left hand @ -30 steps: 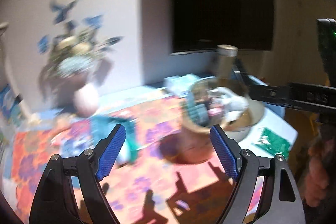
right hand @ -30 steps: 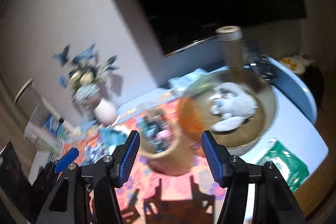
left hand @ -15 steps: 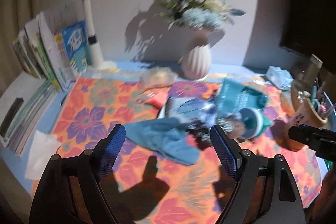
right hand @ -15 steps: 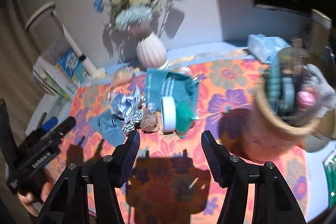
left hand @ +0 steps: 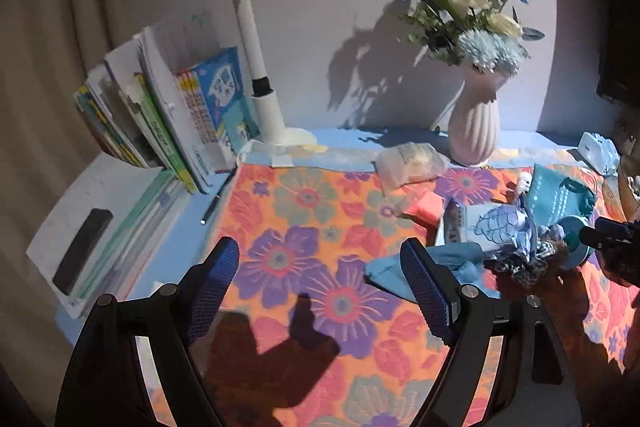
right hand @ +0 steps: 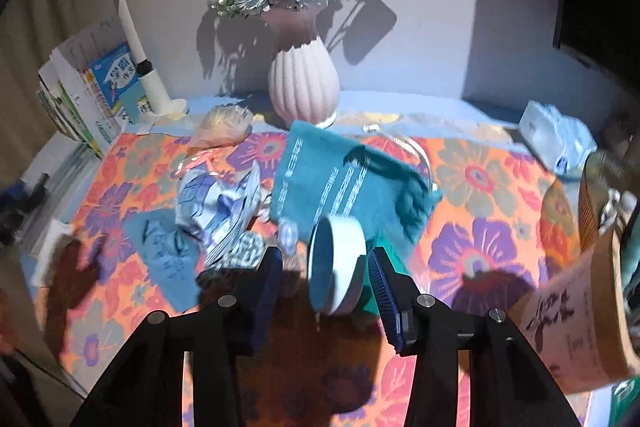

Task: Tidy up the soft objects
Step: 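Grasp the blue rubber glove with the left gripper while the right gripper grasps the white tape roll, then carry the glove and tape roll to the glass plate and release both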

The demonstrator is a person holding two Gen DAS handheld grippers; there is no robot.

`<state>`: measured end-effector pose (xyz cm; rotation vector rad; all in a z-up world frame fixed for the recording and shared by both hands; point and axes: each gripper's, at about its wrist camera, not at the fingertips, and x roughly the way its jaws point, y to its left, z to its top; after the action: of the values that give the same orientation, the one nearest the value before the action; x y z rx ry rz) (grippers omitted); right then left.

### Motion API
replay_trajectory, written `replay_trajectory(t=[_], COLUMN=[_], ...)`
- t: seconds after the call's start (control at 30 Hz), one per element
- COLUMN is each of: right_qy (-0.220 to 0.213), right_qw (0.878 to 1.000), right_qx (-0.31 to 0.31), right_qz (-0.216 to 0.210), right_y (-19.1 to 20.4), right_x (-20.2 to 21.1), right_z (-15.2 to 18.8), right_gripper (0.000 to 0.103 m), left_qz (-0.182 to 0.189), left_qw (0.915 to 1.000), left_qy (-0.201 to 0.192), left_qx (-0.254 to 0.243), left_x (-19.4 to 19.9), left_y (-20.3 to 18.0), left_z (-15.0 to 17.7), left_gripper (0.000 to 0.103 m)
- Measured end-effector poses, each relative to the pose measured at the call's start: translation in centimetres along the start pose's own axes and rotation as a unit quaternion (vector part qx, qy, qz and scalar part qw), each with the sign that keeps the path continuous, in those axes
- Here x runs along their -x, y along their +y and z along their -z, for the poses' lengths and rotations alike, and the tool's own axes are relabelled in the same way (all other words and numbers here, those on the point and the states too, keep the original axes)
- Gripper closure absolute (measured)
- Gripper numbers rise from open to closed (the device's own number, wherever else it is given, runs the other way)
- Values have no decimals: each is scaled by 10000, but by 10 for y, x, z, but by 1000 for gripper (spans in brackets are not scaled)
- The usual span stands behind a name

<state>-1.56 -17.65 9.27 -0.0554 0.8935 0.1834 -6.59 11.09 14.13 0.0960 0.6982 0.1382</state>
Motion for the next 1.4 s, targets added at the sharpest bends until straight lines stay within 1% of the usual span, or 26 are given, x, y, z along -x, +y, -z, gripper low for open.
replay_trajectory(t=[0.03,0.1,0.17,0.2,0.23,0.3,0.33,0.4,0.47,0.5,0.53,0.6,0.63,0.67,0.73,0.83,0.97,1.03,1.07,1.13,1.17,1.2,1.27,1.3,1.33,1.4], right_qy=[-19,-27,44,71,113,135,140,137,195,232,267,390,475,553,746,906,1040,1148,1211,1181,1120,1041,889,785,723,719], right_qw=[9999,9993,9986,9983,9980,9970,9968,9974,9987,9993,9994,9977,9959,9938,9874,9806,9738,9725,9732,9785,9809,9833,9865,9876,9884,9902], right_qx=[51,137,244,282,342,451,476,427,221,26,-155,-534,-725,-874,-1224,-1527,-1802,-1893,-1887,-1689,-1591,-1488,-1370,-1354,-1333,-1174], right_qz=[139,354,471,499,527,619,626,571,427,305,157,-144,-279,-400,-665,-837,-915,-729,-506,-79,38,145,126,100,115,243], right_y=[1,3,6,7,9,10,10,7,1,-5,-10,-19,-23,-27,-35,-39,-43,-45,-46,-43,-42,-40,-39,-38,-38,-36], right_x=[-3,-11,-19,-22,-24,-26,-26,-24,-22,-19,-16,-11,-8,-7,-3,6,19,23,24,28,31,34,38,41,43,41], right_z=[-1,-2,-2,-2,-1,1,3,5,7,9,11,17,21,25,36,52,70,78,81,82,82,82,83,84,86,89], right_gripper=[59,59,59,62,71,82,85,85,86,86,86,86,86,86,86,86,86,86,86,82,81,75,50,34,27,26], left_qz=[127,725,1049,1070,1059,1032,1027,1075,1075,1099,1124,1053,1040,1049,1138,1363,1967,2342,2467,2660,2666,2667,2694,2696,2698,2708], left_qw=[9999,9968,9921,9907,9886,9873,9870,9847,9849,9846,9845,9864,9870,9873,9865,9840,9753,9673,9643,9596,9597,9598,9587,9584,9582,9571], left_qy=[33,338,682,812,1022,1134,1168,1316,1309,1310,1301,1219,1178,1144,1147,1145,1004,972,964,914,880,851,872,892,908,987], left_qx=[41,47,-117,-196,-318,-404,-404,-391,-366,-358,-337,-341,-341,-335,-270,-120,19,48,41,-62,-119,-193,-255,-272,-279,-285], left_x=[-3,-21,-47,-57,-72,-87,-92,-105,-110,-111,-112,-111,-108,-106,-104,-96,-70,-60,-57,-48,-45,-42,-42,-43,-44,-50], left_y=[-1,-20,-54,-65,-83,-103,-107,-116,-119,-121,-122,-123,-123,-123,-119,-111,-101,-98,-98,-101,-103,-106,-113,-115,-116,-120], left_z=[1,12,25,30,36,41,42,42,43,42,44,46,46,46,46,48,53,55,56,58,58,59,60,61,61,63], left_gripper=[21,21,20,20,20,20,20,20,20,24,39,51,65,72,90,92,92,92,92,92,92,92,92,92,92,92])
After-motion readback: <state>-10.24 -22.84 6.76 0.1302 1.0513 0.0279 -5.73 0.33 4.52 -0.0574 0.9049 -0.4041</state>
